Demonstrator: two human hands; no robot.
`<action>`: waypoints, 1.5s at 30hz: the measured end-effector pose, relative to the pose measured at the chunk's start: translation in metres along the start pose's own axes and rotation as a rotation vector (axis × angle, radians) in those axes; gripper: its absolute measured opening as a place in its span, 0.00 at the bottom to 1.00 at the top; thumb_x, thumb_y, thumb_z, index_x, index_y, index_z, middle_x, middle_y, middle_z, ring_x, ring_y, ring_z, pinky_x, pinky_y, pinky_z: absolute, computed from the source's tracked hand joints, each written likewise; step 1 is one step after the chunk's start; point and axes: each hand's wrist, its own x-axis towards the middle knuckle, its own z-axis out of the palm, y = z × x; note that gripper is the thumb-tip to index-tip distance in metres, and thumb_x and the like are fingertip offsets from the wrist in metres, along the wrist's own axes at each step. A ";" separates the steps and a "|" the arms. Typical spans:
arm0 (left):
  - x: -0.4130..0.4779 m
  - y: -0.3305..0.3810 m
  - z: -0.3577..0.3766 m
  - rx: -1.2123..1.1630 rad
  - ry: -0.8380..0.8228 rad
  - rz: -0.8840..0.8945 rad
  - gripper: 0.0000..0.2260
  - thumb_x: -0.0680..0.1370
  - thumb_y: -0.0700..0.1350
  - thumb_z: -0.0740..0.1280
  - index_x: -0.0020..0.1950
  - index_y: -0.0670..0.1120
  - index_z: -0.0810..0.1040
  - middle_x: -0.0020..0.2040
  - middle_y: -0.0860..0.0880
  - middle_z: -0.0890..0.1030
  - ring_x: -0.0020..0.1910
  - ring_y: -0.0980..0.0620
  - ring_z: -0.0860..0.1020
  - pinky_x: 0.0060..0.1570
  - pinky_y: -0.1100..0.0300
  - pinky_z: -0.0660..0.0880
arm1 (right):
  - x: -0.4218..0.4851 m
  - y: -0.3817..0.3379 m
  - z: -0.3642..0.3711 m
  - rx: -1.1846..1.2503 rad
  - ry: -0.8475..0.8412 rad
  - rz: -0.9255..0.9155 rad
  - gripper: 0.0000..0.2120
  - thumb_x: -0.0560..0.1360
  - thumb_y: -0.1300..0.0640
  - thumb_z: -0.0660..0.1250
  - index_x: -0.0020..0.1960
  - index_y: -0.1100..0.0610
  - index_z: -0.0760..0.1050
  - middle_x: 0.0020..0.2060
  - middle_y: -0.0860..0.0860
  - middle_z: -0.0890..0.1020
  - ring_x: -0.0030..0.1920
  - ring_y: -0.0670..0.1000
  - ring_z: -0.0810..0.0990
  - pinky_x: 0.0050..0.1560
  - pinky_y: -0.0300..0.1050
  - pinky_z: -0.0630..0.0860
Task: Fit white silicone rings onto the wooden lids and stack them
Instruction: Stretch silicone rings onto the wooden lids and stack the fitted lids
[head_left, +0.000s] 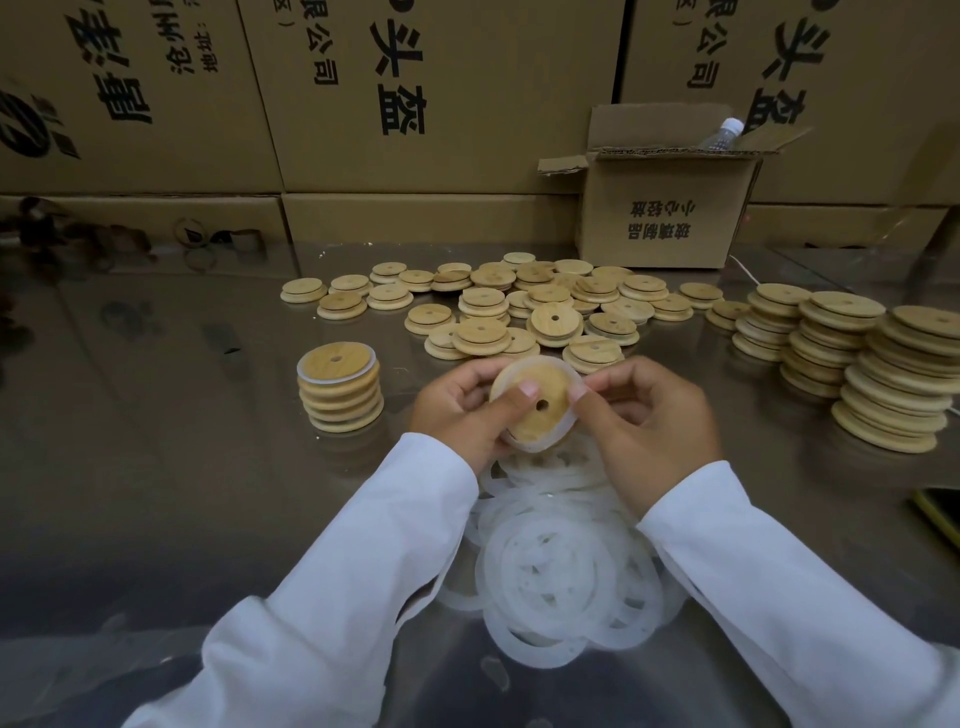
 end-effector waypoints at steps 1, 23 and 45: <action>0.000 -0.001 -0.001 0.047 -0.004 0.006 0.06 0.72 0.37 0.69 0.47 0.47 0.80 0.43 0.45 0.83 0.45 0.45 0.81 0.49 0.49 0.79 | 0.000 0.000 0.000 -0.011 -0.019 -0.009 0.06 0.70 0.58 0.71 0.35 0.50 0.77 0.33 0.45 0.82 0.36 0.45 0.81 0.38 0.38 0.77; -0.001 0.003 -0.002 -0.027 -0.059 0.018 0.06 0.72 0.39 0.67 0.48 0.44 0.80 0.42 0.46 0.84 0.44 0.46 0.81 0.48 0.48 0.80 | 0.009 -0.011 -0.011 0.071 -0.152 0.005 0.09 0.71 0.60 0.70 0.34 0.51 0.77 0.30 0.42 0.79 0.32 0.38 0.76 0.37 0.27 0.71; -0.002 0.000 -0.001 0.189 0.000 0.003 0.06 0.72 0.40 0.70 0.40 0.51 0.82 0.40 0.48 0.85 0.44 0.48 0.82 0.52 0.49 0.78 | -0.005 -0.002 -0.002 -0.176 -0.083 -0.055 0.06 0.71 0.55 0.69 0.36 0.49 0.76 0.34 0.42 0.81 0.40 0.41 0.78 0.44 0.37 0.73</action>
